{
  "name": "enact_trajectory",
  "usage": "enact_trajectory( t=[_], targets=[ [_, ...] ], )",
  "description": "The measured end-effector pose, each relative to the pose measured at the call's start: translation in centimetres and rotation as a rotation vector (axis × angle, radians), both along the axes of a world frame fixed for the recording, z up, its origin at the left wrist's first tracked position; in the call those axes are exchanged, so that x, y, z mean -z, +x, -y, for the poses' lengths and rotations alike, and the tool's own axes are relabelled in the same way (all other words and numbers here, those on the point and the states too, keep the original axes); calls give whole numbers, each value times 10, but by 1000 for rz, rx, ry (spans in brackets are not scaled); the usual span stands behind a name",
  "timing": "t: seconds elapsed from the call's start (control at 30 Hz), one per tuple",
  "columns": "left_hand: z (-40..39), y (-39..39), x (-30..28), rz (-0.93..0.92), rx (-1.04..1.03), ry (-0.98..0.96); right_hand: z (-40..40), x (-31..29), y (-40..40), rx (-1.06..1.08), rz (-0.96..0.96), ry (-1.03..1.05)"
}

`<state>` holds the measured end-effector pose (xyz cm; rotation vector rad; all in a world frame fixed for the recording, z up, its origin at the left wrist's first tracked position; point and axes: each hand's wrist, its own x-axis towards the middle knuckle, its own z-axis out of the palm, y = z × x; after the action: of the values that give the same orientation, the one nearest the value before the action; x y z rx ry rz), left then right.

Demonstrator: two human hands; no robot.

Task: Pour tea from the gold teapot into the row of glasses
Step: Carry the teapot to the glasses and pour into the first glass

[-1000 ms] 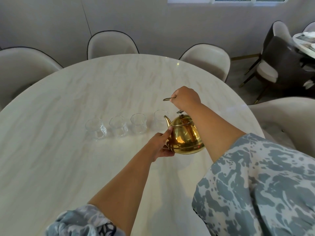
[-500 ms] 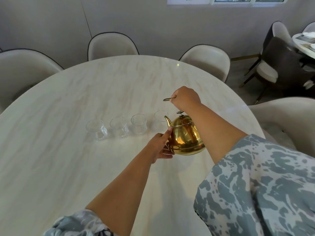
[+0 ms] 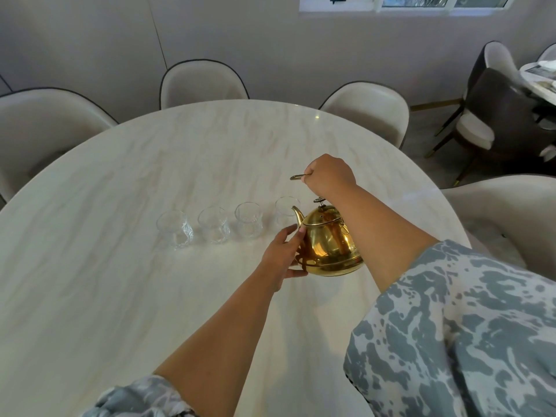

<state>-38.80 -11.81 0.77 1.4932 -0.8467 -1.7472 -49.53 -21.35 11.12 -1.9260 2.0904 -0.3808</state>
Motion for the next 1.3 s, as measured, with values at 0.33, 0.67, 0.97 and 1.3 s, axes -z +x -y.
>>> enact_trajectory(
  t=[0.33, 0.67, 0.97, 1.3],
  targets=[
    [-1, 0, -2, 4, 12, 9, 0, 0, 0, 12, -6, 2],
    [-1, 1, -4, 3, 22, 12, 0, -3, 1, 35, -13, 23],
    [-1, 3, -1, 15, 43, -12, -16, -4, -3, 30, -6, -3],
    [-6, 9, 14, -11, 32, -50, -62, 16, -16, 106, 258, -161]
  ],
)
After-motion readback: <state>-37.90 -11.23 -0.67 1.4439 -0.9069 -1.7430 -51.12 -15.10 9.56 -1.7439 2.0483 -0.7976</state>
